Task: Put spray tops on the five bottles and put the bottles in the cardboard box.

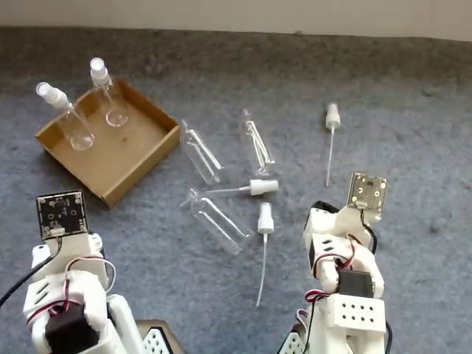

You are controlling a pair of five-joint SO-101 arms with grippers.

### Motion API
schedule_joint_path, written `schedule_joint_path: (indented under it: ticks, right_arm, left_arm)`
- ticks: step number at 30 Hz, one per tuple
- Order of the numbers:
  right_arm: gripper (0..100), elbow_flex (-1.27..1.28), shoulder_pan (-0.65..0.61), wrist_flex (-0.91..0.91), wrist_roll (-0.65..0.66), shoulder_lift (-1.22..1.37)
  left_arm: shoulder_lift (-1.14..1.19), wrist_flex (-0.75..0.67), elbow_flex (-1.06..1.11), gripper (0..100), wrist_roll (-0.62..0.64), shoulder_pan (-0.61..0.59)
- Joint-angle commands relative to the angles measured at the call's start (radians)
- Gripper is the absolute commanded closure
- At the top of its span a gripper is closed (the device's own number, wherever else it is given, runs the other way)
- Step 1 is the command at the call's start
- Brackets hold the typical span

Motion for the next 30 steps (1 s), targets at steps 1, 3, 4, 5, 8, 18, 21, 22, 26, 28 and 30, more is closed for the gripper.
schedule_joint_path:
  ticks: [1, 3, 4, 5, 8, 18, 21, 22, 26, 28, 30]
  right_arm:
    - [99.5, -0.005, 0.015, -0.044, -0.012, -0.015]
    - [99.5, -0.004, 0.015, -0.044, -0.012, -0.015]
    - [99.5, -0.004, 0.015, -0.044, -0.012, -0.015]
    - [99.5, -0.004, 0.015, -0.044, -0.012, -0.015]
    - [99.5, -0.004, 0.015, -0.044, -0.012, -0.015]
    - [99.5, -0.002, 0.015, -0.044, -0.012, -0.015]
    - [99.5, -0.002, 0.015, -0.044, -0.012, -0.015]
    - [99.5, -0.001, 0.013, -0.044, -0.012, -0.015]
    - [99.5, -0.001, 0.013, -0.044, -0.012, -0.015]
    - [99.5, -0.001, 0.013, -0.044, -0.012, -0.015]
    - [99.5, -0.001, 0.013, -0.044, -0.012, -0.015]
  left_arm:
    - [0.061, 0.008, -0.081, 99, -0.011, 0.084]
    - [0.147, 0.0, -0.081, 99, -0.011, 0.127]
    - [0.196, -0.002, -0.082, 99, -0.011, 0.15]
    - [0.249, -0.003, -0.094, 99, -0.008, 0.174]
    - [0.404, 0.003, -0.166, 99, -0.003, 0.251]
    - [0.806, 0.006, -0.348, 99, 0.281, 0.622]
    - [0.915, 0.006, -0.397, 97, 0.399, 0.713]
    - [0.951, 0.005, -0.417, 95, 0.431, 0.736]
    - [1.092, -0.002, -0.506, 79, 0.546, 0.782]
    - [1.158, -0.002, -0.556, 72, 0.606, 0.786]
    - [1.224, -0.002, -0.608, 66, 0.658, 0.786]
